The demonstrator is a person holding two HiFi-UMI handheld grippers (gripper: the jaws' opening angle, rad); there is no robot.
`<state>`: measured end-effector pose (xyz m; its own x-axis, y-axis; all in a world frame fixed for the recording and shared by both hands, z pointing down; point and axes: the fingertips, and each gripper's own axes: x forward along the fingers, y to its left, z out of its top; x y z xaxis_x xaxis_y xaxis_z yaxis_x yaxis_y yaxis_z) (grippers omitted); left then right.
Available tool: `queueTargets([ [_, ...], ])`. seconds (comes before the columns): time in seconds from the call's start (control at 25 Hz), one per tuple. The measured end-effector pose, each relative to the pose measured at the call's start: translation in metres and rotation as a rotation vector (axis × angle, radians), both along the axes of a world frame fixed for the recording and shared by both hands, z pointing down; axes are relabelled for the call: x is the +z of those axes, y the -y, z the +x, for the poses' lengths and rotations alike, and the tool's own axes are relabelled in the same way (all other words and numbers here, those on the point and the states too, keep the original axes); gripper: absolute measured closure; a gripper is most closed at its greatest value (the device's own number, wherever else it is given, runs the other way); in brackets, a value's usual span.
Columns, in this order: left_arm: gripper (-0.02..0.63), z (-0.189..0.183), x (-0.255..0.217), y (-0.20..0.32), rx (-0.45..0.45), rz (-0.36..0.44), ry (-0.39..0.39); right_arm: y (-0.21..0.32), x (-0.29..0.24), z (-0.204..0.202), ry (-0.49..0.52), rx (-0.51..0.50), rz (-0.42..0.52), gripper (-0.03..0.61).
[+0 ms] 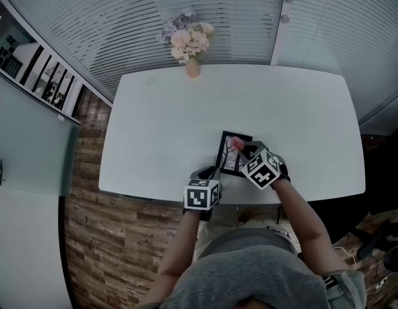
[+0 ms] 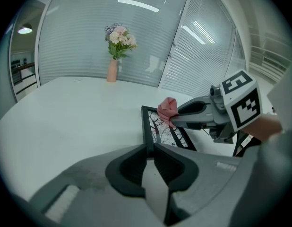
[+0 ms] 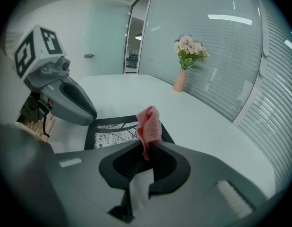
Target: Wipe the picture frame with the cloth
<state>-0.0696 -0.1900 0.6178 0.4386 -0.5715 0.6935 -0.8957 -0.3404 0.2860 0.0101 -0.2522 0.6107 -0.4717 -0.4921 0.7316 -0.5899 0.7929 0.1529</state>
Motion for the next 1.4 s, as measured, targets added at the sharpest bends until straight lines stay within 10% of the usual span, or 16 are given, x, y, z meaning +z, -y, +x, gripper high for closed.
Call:
queueTargets([
  [1.4, 0.56, -0.001, -0.001, 0.001, -0.035, 0.036, 0.028, -0.061, 0.002, -0.019, 0.022, -0.082, -0.063, 0.541],
])
